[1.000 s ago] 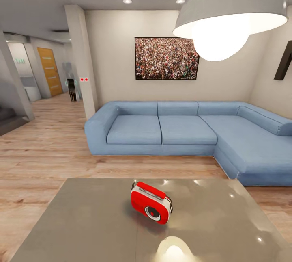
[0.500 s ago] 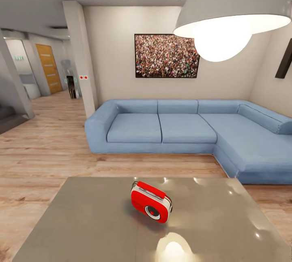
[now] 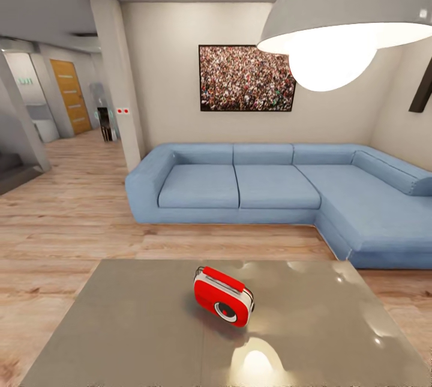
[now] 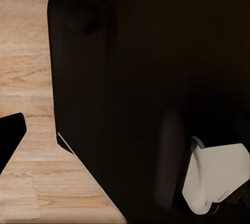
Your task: Turn on the radio receiver that's on the table in the living room.
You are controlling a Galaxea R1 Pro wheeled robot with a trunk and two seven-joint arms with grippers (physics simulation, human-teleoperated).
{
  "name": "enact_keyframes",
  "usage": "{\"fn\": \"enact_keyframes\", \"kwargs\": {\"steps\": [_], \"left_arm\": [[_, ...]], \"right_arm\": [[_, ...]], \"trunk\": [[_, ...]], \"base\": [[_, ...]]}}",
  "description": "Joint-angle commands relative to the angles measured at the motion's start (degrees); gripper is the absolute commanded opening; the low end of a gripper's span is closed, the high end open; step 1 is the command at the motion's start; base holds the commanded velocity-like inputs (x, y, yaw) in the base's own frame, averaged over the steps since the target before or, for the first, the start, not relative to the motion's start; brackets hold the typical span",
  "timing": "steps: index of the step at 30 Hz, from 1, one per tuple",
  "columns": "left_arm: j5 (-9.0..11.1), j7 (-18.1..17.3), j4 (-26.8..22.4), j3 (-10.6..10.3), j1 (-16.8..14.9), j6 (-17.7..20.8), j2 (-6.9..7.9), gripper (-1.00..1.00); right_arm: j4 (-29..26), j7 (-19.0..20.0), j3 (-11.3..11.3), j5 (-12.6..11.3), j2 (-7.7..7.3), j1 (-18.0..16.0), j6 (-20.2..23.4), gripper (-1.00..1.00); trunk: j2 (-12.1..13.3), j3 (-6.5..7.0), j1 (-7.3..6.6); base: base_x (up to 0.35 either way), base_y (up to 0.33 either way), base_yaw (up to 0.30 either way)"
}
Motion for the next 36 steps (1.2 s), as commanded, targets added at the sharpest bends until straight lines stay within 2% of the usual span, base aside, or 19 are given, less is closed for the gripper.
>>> {"fn": "enact_keyframes", "kwargs": {"steps": [1, 36], "left_arm": [[0.0, 0.0, 0.0, 0.0, 0.0, 0.0, 0.0, 1.0], [0.0, 0.0, 0.0, 0.0, 0.0, 0.1, -0.08, 1.0]], "right_arm": [[0.0, 0.0, 0.0, 0.0, 0.0, 0.0, 0.0, 1.0], [0.0, 0.0, 0.0, 0.0, 0.0, 0.0, 0.0, 1.0]], "trunk": [[0.4, 0.09, -0.23], [14.5, 3.13, -7.91]], "base": [[0.0, 0.0, 0.0], [0.0, 0.0, 0.0]]}}
